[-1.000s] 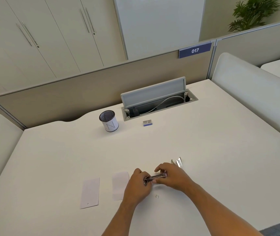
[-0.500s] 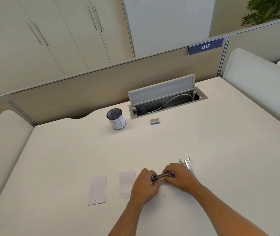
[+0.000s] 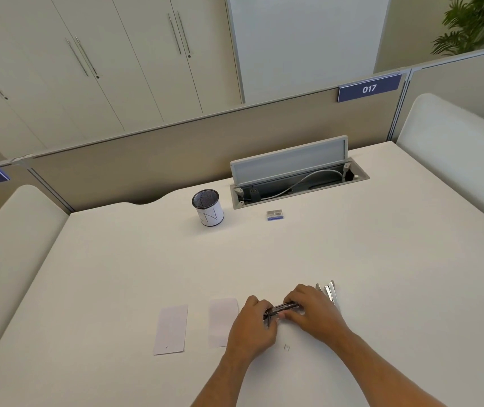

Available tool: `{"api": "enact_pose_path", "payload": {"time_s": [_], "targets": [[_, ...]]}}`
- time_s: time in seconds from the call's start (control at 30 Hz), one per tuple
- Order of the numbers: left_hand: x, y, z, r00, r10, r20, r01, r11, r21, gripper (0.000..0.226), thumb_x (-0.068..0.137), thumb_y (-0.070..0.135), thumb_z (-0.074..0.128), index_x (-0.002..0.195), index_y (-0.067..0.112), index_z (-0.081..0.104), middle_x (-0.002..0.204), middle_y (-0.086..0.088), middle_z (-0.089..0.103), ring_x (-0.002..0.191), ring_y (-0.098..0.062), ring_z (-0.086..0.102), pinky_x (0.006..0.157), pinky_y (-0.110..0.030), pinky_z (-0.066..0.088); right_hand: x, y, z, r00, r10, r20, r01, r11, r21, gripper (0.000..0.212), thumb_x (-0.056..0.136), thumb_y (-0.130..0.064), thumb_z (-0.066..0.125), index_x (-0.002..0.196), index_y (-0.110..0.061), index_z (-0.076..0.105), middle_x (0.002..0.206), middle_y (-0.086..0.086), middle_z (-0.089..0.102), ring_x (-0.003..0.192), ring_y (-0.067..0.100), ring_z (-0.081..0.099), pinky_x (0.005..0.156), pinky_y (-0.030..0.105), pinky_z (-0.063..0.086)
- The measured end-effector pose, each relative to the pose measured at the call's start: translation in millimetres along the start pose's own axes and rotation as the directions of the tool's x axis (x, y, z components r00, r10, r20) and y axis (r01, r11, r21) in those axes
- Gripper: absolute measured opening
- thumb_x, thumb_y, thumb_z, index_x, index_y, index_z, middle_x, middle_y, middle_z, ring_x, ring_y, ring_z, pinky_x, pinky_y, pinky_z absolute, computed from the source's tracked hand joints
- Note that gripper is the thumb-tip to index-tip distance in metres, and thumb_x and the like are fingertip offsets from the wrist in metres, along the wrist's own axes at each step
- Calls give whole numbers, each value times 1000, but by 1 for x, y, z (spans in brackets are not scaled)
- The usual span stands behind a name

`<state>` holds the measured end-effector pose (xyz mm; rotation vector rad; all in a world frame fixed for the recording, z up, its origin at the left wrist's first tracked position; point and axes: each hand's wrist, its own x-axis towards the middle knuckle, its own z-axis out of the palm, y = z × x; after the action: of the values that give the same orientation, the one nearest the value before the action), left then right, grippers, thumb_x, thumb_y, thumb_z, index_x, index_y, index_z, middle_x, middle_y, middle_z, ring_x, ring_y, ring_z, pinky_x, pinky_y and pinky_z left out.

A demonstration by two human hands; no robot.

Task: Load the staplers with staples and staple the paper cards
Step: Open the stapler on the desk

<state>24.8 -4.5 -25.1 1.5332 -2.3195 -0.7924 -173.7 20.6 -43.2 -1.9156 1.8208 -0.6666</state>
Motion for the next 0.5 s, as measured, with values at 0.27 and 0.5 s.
{"api": "enact_pose_path", "payload": {"time_s": [0.27,0.5], "targets": [[-1,-2,2,1000,6,-5,-6,1000,22,30,88,46,57,110,26,62,102,11,47,84,-11,58,75,-33,54,-3,4,7,993,-58,-102,55,998,-36,31,84,-60,65,97,-34,76,91,-16,62,84,7,51,79,26,37],[-1,-2,3,1000,9,-10,-8,999,44,29,89,46,57,110,27,60,102,12,46,84,-11,57,73,-31,54,-3,5,9,988,-87,-125,80,995,-60,37,83,-66,58,97,-37,75,90,-16,62,87,9,56,80,26,38]]}}
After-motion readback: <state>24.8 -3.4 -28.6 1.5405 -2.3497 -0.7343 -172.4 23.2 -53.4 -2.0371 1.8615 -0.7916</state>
